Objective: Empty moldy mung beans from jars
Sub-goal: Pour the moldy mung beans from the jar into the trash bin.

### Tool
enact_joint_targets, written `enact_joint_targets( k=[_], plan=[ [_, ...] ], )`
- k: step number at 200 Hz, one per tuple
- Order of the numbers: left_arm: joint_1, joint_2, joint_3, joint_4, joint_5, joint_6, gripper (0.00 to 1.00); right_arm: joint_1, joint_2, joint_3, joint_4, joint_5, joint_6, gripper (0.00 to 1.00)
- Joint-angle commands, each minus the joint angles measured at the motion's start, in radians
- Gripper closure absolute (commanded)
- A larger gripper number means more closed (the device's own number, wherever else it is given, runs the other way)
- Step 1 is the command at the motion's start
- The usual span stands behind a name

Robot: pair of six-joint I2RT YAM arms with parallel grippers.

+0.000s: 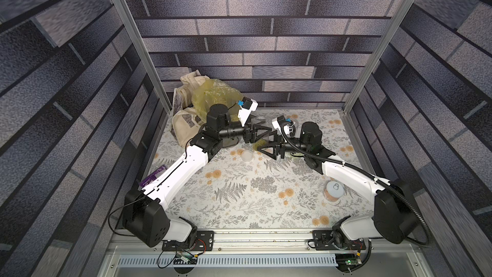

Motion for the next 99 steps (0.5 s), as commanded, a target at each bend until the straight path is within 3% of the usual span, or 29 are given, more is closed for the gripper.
enact_joint_targets(
  k=[1, 99],
  plan=[
    [-0.005, 0.002, 0.039, 0.05, 0.039, -0.048, 0.43, -0.008, 0.008, -0.024, 0.075, 0.039, 0.03, 0.24],
    [-0.008, 0.005, 0.037, 0.072, 0.015, -0.077, 0.35, -0.008, 0.036, -0.044, 0.202, 0.018, 0.112, 0.43]
  ],
)
